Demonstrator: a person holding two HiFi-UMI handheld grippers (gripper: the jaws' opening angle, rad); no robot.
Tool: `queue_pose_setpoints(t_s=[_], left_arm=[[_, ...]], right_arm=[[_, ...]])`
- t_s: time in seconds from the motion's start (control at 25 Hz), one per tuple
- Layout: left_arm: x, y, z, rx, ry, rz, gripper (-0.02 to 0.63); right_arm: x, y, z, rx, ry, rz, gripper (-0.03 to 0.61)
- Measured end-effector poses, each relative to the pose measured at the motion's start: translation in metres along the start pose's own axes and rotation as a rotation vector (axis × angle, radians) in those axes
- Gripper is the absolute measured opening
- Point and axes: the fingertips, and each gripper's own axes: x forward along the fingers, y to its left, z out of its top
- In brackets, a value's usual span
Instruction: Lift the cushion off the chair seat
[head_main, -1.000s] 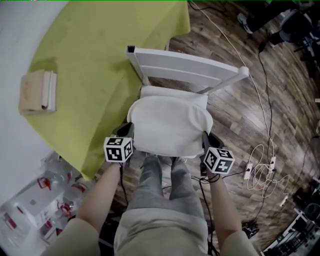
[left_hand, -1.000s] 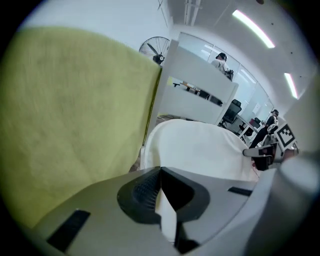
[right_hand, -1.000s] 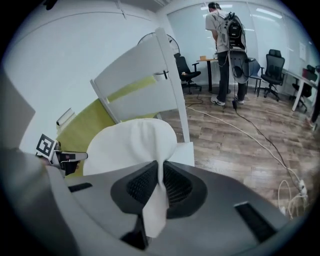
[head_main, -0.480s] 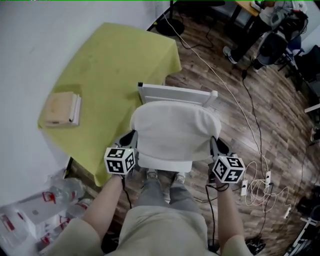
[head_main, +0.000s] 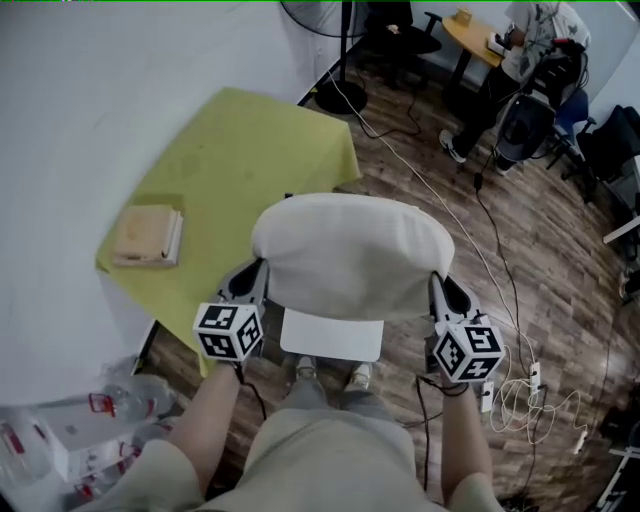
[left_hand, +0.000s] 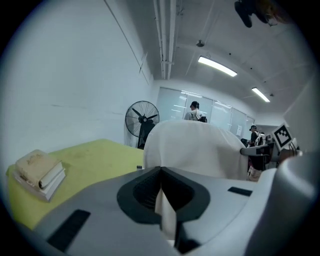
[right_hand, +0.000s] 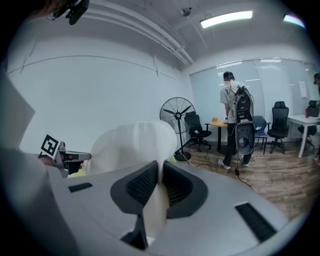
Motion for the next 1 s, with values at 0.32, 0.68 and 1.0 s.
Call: queue_pose_setpoints(t_s=[0.32, 0.68, 1.0], left_arm=[[-0.035, -0.016, 0.060, 0.050, -0.121, 0.008, 0.021], [-0.065, -0.030, 0.109, 0.077, -0.223, -0.028, 0.023], [-0.082, -0.024, 0.133, 0.112, -0.275, -0.006, 0.023]], right_arm=[[-0.030, 0.013, 0.055, -0.060, -0.122, 0.022, 0.055], [-0.061, 0.025, 0.106, -0.102, -0.252, 0.035, 0.055], [-0.064, 0.040, 0.118, -0.114, -0.281, 0.067, 0.057]])
